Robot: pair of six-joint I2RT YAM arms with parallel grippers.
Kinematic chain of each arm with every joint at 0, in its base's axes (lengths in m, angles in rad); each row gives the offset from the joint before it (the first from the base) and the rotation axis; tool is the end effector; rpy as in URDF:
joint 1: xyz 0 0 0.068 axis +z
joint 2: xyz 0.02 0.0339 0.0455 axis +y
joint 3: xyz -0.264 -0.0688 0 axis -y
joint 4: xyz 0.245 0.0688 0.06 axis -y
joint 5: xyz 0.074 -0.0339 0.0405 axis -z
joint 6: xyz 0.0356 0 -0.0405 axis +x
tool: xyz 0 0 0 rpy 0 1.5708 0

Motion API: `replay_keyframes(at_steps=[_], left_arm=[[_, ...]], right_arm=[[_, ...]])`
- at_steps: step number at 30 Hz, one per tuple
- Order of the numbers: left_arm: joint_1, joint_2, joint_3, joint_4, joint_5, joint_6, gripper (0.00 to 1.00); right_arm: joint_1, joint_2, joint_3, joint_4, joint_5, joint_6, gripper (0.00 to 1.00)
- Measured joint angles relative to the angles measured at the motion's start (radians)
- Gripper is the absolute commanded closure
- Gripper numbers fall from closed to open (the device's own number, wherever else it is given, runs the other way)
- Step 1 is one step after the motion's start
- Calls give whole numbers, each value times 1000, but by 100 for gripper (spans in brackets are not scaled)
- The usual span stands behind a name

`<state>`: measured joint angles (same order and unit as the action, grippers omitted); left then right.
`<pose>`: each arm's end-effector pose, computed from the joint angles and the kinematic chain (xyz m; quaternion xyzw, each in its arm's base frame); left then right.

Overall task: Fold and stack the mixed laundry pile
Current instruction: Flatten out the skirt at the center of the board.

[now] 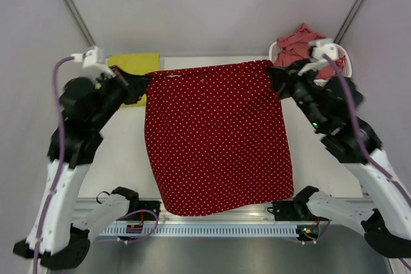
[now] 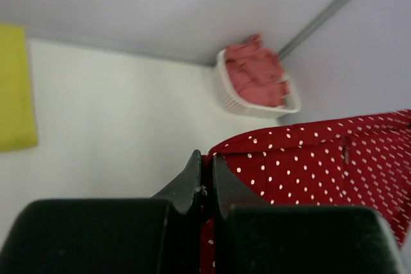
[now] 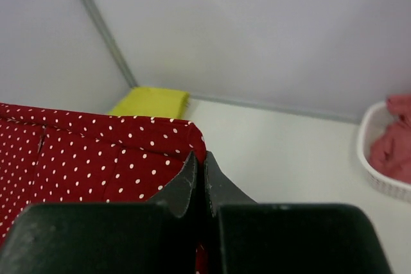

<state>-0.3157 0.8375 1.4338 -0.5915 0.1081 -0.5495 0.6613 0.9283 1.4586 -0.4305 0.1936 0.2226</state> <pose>0.1145 -0.0414 0.4974 -0.0441 0.7040 -0.3313 0.6266 0.1235 0.0875 0.5114 -0.0754 0.6674 0.2570 0.6948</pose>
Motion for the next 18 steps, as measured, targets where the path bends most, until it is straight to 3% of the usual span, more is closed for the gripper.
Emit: replay_keyframes(at_steps=[3, 4, 5, 6, 8, 12, 18], left_arm=[[2, 202, -71, 20, -103, -5, 41], [6, 287, -89, 23, -140, -10, 7], [9, 383, -98, 21, -173, -14, 1], [16, 491, -97, 18, -195, -24, 1], [24, 681, -87, 4, -225, -25, 0], [31, 902, -74, -74, -244, -25, 0], [31, 813, -74, -78, -240, -24, 0]], right_arm=[[-54, 130, -79, 36, 71, 13, 99], [-98, 190, -124, 67, 52, 19, 75], [-153, 257, -168, 96, 26, 30, 58], [-204, 338, -202, 120, 10, 37, 28], [-285, 529, -220, 119, -5, 37, 5], [-338, 758, -203, 66, -13, 23, 2], [-323, 669, -209, 74, -32, 20, 2]])
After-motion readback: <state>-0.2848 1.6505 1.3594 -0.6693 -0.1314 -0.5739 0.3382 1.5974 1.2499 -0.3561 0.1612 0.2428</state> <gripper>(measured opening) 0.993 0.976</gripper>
